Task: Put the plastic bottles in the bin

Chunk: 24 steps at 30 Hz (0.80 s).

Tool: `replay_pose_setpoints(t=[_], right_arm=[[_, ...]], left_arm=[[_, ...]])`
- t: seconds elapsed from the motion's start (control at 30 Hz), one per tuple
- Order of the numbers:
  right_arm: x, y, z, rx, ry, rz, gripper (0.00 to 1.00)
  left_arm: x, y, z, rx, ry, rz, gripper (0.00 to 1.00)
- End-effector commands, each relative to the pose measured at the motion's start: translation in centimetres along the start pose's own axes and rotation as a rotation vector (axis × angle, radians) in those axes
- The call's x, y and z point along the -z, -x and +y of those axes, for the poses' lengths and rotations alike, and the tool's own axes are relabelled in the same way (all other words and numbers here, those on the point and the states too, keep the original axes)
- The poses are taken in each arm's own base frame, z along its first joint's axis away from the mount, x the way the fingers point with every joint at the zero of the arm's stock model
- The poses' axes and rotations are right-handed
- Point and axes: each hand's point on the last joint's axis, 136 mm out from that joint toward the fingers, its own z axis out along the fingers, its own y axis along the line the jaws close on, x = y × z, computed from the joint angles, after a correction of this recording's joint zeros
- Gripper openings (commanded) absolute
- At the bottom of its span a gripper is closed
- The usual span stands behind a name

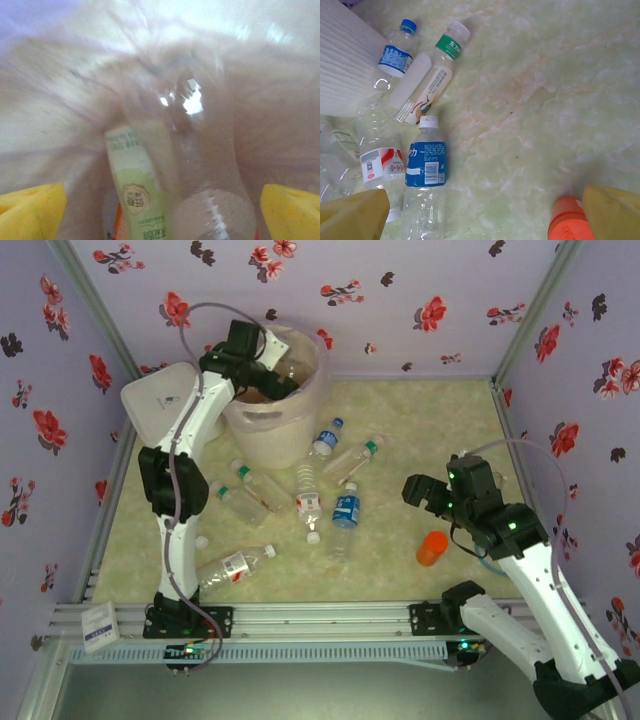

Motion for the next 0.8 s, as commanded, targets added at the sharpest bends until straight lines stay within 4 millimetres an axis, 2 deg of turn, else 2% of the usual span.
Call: replay_pose_setpoints(t=[0.0, 0.1, 0.2, 0.33, 0.47, 0.53, 0.63, 0.7, 0.77], right_arm=[[-0.1, 0.3, 0.0, -0.092, -0.010, -0.002, 0.99], [-1.9, -0.2, 1.5, -0.126, 0.037, 0.040, 0.99], [-4.3, -1.6, 2.7, -0.067, 0.005, 0.105, 0.99], [-7.3, -3.4, 5.5, 0.010, 0.005, 0.188, 0.98], [-10.3, -5.0, 8.0, 0.050, 0.028, 0.246, 0.95], [-11.9, -5.8, 9.0, 0.060, 0.037, 0.281, 0.94], [-14.4, -6.8, 10.2, 0.060, 0.060, 0.327, 0.92], [-15.8, -7.4, 10.9, 0.066, 0.067, 0.359, 0.91], [-17.1, -8.0, 11.0, 0.069, 0.056, 0.387, 0.91]], left_arm=[[8.5, 5.6, 0.8, -0.055, 0.086, -0.165, 1.00], [12.0, 6.5, 1.6, -0.075, 0.157, -0.194, 1.00], [15.8, 6.4, 2.2, -0.070, 0.228, -0.204, 1.00], [19.5, 3.7, 1.4, -0.009, 0.254, -0.182, 1.00], [22.1, -0.9, -1.2, 0.090, 0.218, -0.177, 1.00], [23.1, -3.4, -3.2, 0.157, 0.164, -0.205, 1.00], [23.5, -6.2, -6.9, 0.240, 0.017, -0.257, 1.00], [23.5, -7.4, -9.1, 0.314, -0.084, -0.281, 1.00], [23.0, -8.8, -10.7, 0.354, -0.133, -0.265, 1.00]])
